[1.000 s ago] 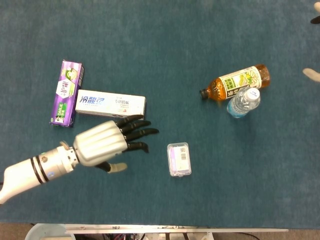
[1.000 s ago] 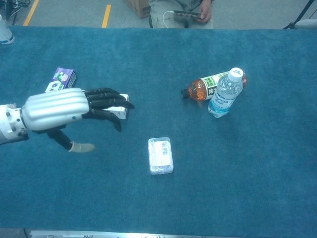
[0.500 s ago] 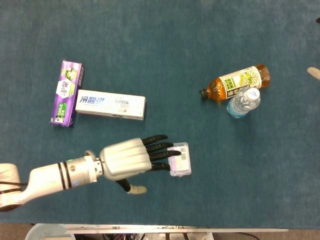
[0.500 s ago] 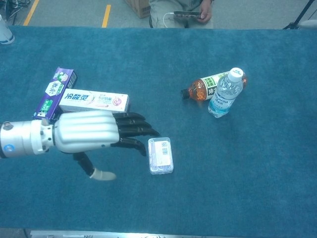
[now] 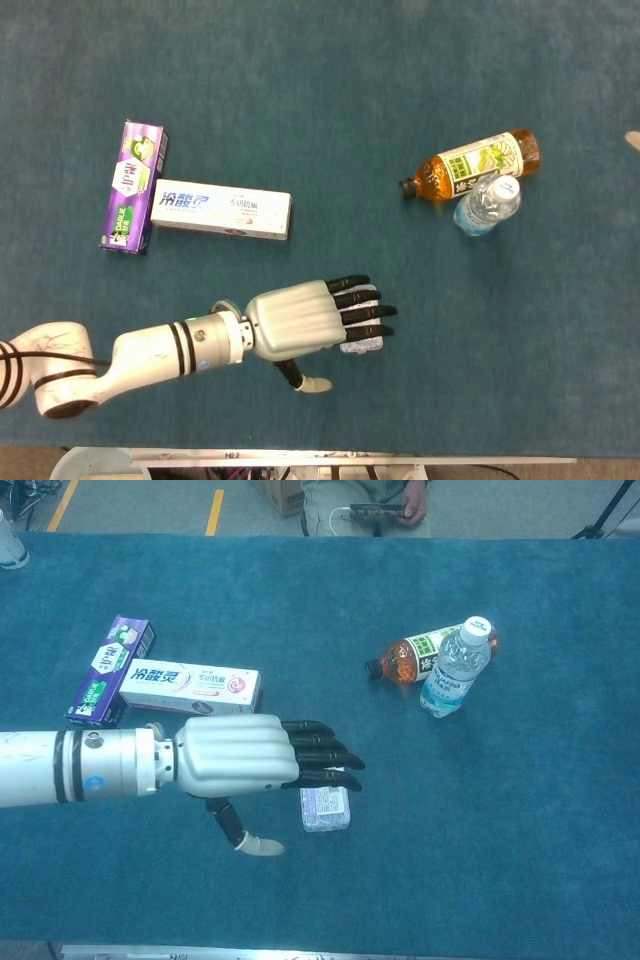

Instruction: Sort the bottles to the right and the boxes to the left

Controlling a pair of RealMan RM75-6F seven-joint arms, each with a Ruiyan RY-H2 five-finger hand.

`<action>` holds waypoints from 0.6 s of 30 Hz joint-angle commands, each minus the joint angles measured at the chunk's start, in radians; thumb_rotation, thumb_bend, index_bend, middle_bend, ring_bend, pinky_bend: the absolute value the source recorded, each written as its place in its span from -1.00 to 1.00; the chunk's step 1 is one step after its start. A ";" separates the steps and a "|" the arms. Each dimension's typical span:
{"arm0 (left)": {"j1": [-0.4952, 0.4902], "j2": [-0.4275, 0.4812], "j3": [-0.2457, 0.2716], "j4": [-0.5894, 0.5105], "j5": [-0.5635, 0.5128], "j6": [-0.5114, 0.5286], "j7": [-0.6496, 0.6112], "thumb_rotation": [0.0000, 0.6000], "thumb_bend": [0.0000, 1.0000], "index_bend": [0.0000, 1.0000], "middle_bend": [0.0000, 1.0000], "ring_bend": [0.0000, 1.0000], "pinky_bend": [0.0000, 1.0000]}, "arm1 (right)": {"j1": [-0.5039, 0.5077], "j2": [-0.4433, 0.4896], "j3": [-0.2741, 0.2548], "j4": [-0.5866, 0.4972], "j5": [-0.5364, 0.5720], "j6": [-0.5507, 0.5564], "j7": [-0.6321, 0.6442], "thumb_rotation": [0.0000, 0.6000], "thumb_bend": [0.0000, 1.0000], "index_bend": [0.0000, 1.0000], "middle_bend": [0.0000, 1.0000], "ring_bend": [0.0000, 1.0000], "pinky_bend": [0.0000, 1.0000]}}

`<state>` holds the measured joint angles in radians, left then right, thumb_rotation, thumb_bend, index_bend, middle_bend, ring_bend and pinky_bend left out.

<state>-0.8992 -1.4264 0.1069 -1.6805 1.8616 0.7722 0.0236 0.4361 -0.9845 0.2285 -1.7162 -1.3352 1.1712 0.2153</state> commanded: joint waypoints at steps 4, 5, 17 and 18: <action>-0.001 -0.045 -0.022 0.031 -0.087 -0.067 0.107 -0.07 -0.43 -0.92 -1.00 -1.00 -1.00 | 0.001 -0.002 0.000 0.008 0.003 -0.004 0.005 1.00 -0.93 -0.79 -0.40 -0.62 -0.18; 0.000 -0.048 -0.024 0.032 -0.098 -0.072 0.120 -0.10 -0.43 -0.90 -1.00 -1.00 -1.00 | 0.001 -0.003 0.000 0.010 0.004 -0.005 0.006 1.00 -0.93 -0.79 -0.40 -0.62 -0.18; 0.013 -0.093 -0.022 0.032 -0.178 -0.100 0.254 -0.19 -0.43 -0.88 -1.00 -1.00 -1.00 | 0.000 -0.007 -0.001 0.015 0.003 -0.007 0.007 1.00 -0.93 -0.79 -0.40 -0.62 -0.18; 0.014 -0.098 -0.022 0.035 -0.184 -0.102 0.264 -0.19 -0.43 -0.88 -1.00 -1.00 -1.00 | 0.000 -0.006 -0.001 0.015 0.003 -0.006 0.007 1.00 -0.93 -0.79 -0.40 -0.62 -0.18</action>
<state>-0.8872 -1.5168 0.0845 -1.6490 1.6865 0.6747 0.2766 0.4357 -0.9904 0.2275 -1.7016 -1.3322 1.1652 0.2225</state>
